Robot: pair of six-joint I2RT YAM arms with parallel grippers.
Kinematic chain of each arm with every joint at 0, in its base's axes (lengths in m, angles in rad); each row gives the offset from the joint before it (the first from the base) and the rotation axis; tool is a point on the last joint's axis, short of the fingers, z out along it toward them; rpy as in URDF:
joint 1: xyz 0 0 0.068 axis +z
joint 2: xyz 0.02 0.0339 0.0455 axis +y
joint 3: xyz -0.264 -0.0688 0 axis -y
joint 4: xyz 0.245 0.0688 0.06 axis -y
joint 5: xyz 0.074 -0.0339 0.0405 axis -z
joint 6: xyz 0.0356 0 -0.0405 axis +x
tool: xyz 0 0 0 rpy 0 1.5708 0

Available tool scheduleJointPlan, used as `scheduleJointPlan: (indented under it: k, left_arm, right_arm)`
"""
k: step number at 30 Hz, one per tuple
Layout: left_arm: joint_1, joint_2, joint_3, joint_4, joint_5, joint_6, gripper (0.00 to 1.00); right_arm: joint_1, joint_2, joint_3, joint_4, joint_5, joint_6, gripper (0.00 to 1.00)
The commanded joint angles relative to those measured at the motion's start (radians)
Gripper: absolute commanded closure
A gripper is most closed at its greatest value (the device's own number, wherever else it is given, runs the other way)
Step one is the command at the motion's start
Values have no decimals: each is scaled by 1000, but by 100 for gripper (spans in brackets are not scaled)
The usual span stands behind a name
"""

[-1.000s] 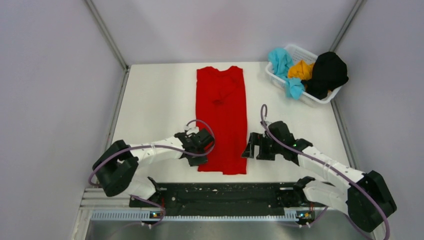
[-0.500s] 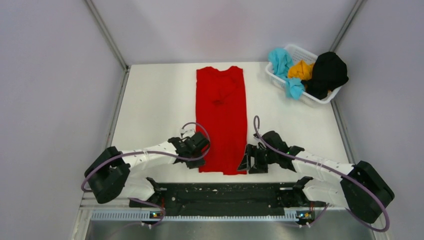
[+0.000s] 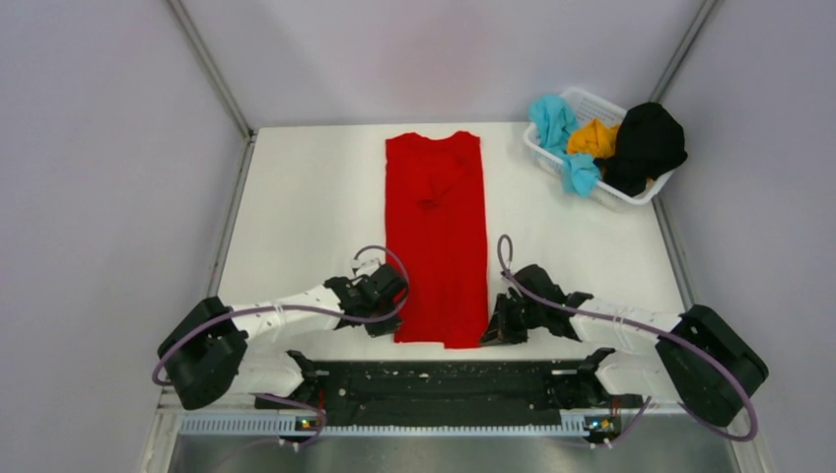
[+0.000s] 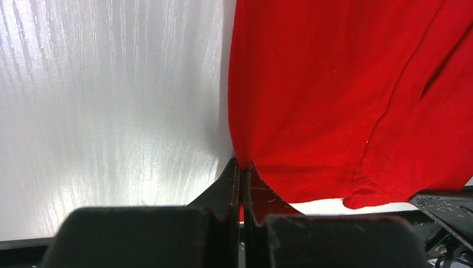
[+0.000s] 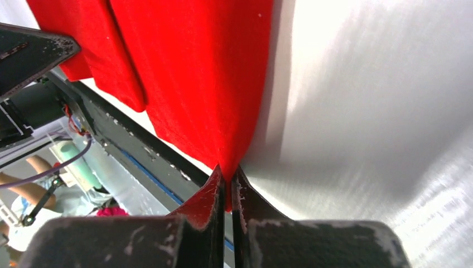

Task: Fold and stack the t-shirts
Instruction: Grab the bottom of the folded rectangular tshirt with both arms, then fold the folded rectangular tshirt in 1/3 of the way

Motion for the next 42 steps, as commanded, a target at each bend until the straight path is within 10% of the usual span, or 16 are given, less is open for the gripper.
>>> scheduleJointPlan:
  k: [1, 19, 42]
  left_arm:
    - [-3, 14, -94, -181, 6, 7, 100]
    - [21, -74, 105, -233, 84, 96, 100]
    - [517, 461, 792, -140, 233, 448, 100]
  right_arm:
    - [13, -84, -38, -183, 127, -51, 100]
    - [12, -111, 124, -30, -48, -29, 100]
    - [-256, 446, 772, -11, 18, -204, 100]
